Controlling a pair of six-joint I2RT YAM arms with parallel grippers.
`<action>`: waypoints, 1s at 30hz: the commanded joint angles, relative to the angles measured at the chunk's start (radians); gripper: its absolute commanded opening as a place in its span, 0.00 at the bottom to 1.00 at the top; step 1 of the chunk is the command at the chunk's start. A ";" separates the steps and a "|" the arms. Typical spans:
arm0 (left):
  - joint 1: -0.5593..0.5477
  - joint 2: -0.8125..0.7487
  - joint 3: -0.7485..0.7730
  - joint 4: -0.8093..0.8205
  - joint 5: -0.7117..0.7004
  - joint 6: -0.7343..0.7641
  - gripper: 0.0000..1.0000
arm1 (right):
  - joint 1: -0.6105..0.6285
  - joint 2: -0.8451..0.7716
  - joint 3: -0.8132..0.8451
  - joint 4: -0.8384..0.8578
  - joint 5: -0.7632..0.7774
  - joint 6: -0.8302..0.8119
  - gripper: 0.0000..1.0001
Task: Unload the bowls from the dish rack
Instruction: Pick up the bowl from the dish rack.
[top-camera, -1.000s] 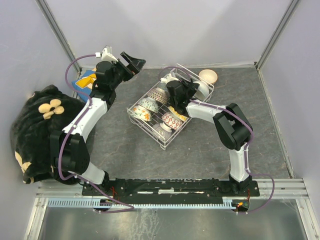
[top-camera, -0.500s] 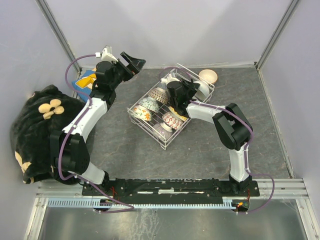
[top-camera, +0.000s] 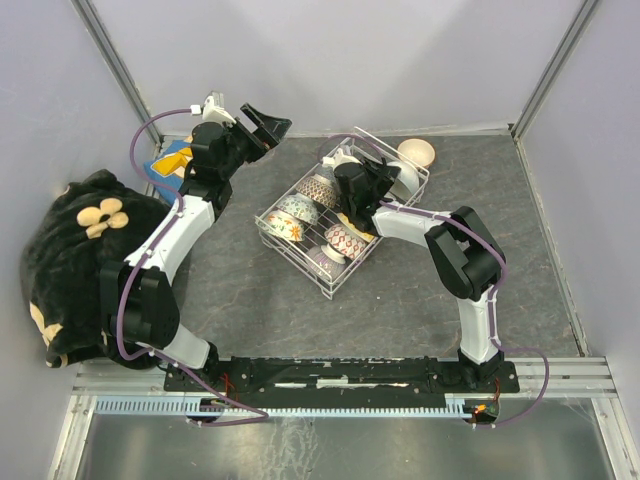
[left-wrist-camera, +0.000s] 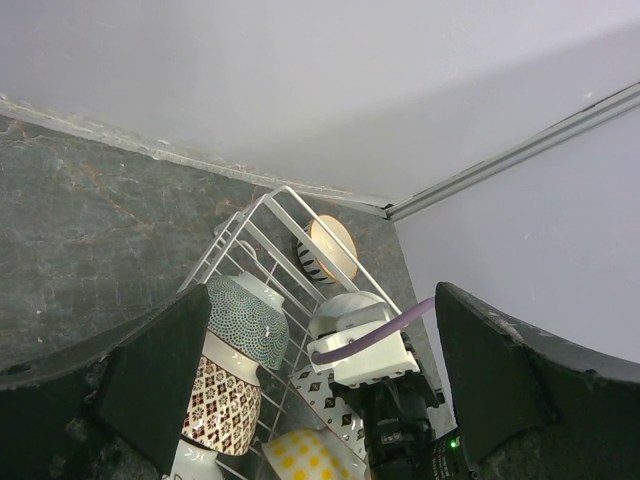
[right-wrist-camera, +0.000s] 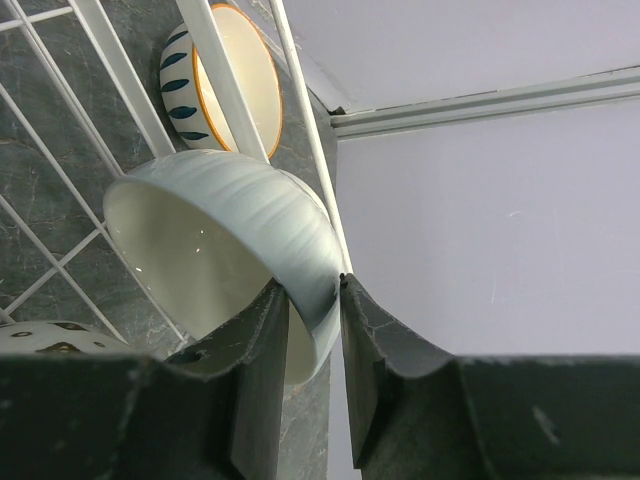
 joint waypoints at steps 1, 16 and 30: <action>0.004 -0.023 0.009 0.055 0.014 -0.024 0.99 | -0.018 -0.090 0.016 0.124 0.092 -0.019 0.34; 0.006 -0.030 0.008 0.055 0.014 -0.021 0.99 | -0.017 -0.096 0.059 -0.032 0.057 0.085 0.38; 0.006 -0.031 0.010 0.055 0.012 -0.023 0.99 | -0.022 -0.121 0.053 -0.040 0.052 0.086 0.17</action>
